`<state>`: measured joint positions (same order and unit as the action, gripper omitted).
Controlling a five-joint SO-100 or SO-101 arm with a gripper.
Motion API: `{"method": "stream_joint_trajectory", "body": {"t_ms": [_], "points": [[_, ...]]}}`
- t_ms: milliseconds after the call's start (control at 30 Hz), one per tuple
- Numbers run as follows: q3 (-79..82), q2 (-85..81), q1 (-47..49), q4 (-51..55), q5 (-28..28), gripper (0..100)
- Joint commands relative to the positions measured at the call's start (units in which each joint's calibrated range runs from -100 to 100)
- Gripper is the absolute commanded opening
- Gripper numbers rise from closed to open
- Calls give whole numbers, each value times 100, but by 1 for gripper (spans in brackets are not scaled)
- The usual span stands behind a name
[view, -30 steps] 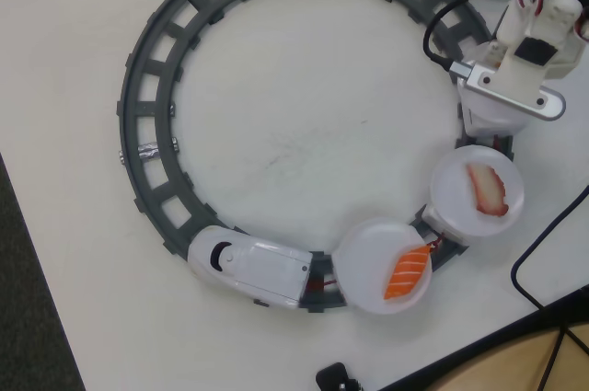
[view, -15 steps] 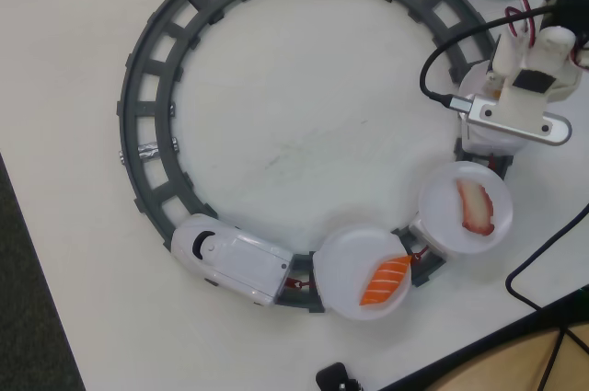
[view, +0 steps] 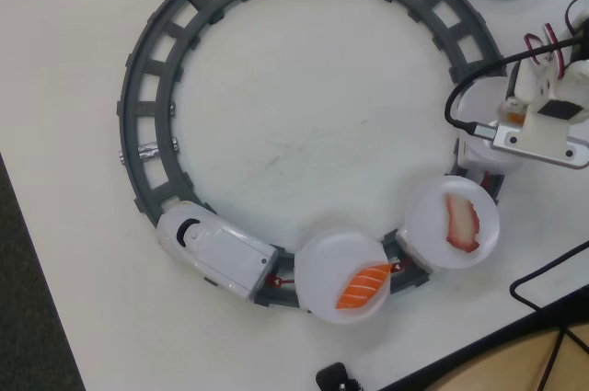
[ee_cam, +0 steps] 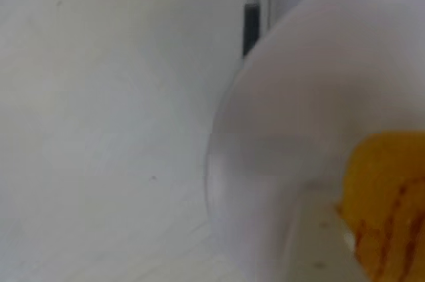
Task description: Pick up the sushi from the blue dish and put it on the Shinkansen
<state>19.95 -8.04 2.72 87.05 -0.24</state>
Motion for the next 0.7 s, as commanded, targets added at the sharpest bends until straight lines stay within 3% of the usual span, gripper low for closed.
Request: {"method": "stream_joint_trajectory", "body": {"t_ms": [0,200,367,533,667], "points": [[16,-302,292,-15,-8,17],[7,-311,820,-6,-8,30],[-325,-762,697,225,-13,33],[-747,-2190,-272,328,-13,33],[-101,-3618,-2068,105,-13,33]]}}
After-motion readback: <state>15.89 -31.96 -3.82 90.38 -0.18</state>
